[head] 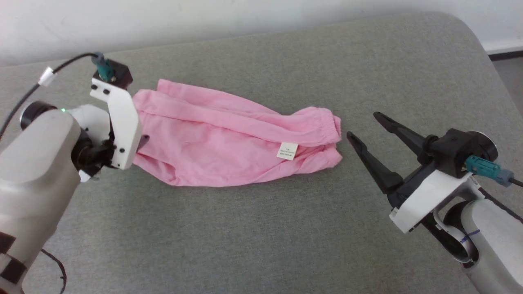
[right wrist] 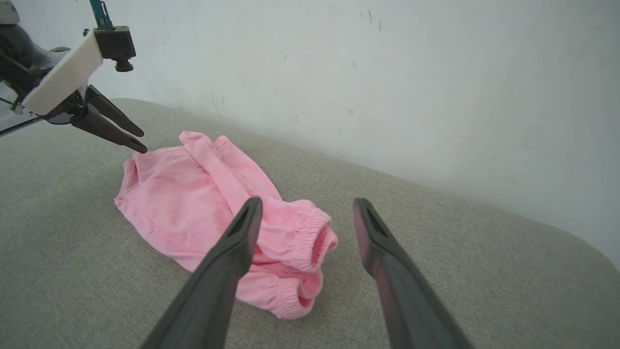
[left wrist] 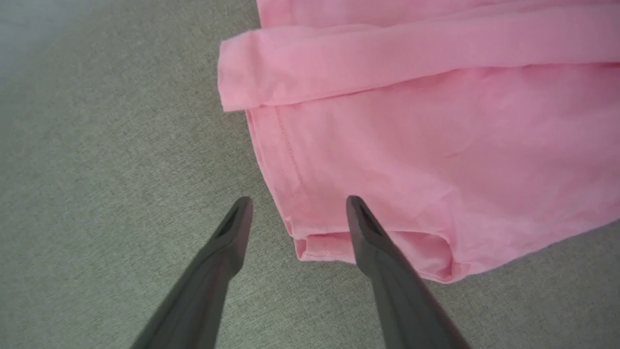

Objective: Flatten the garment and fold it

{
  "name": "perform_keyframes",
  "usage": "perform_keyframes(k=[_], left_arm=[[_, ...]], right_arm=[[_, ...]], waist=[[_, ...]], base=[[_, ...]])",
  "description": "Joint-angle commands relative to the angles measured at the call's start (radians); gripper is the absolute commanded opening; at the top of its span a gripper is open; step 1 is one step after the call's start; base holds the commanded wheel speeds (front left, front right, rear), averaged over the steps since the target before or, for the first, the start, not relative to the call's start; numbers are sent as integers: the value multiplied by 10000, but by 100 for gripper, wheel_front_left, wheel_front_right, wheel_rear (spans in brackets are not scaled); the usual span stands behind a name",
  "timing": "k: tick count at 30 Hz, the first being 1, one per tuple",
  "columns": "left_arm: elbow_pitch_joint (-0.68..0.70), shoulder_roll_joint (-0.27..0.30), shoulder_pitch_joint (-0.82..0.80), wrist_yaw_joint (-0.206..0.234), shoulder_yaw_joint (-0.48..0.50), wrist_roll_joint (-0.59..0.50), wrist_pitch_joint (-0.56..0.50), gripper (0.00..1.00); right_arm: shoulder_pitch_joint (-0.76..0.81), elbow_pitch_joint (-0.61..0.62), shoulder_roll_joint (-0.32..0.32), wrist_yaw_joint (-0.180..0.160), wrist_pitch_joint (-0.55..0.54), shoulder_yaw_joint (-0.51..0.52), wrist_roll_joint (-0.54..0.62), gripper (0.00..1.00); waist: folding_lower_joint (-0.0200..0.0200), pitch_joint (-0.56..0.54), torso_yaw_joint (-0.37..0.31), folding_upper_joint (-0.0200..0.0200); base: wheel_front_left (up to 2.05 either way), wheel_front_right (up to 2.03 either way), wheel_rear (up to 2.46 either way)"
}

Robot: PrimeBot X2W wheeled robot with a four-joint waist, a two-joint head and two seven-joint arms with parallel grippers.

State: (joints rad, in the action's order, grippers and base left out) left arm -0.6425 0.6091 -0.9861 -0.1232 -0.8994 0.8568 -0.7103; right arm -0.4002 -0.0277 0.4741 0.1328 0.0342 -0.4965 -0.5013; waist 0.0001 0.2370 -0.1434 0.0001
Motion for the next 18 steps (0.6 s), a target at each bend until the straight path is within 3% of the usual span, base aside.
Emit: perform_keyframes(k=[1, 10, 11, 12, 18], left_arm=[[-48, -5, 145, -2, -46, 30, -16, 100], [-609, -47, 772, -18, -744, 109, -994, 100], [-626, -50, 806, -24, -766, 146, -993, 36], [-639, -63, 822, -29, -753, 189, -927, 0], [-476, -46, 816, -57, -756, 355, -441, 0]], right_arm=[[38, 46, -58, -21, -25, -19, 45, 100], [-318, -220, -140, -21, -91, -211, -16, 100], [-398, -240, -86, -21, -118, -240, 1, 100], [-491, -260, -44, -21, -152, -247, -11, 100], [-1523, -256, 537, -21, -1181, -730, -413, 100]], waist=[[-1, 228, -230, -1], [-1, 343, -537, -1], [-1, 297, -517, -1], [-1, 244, -488, -1], [-1, -194, -289, -1]], base=[[0, 0, 0], [0, 0, 0], [0, 0, 0], [0, 0, 0], [0, 0, 0]])
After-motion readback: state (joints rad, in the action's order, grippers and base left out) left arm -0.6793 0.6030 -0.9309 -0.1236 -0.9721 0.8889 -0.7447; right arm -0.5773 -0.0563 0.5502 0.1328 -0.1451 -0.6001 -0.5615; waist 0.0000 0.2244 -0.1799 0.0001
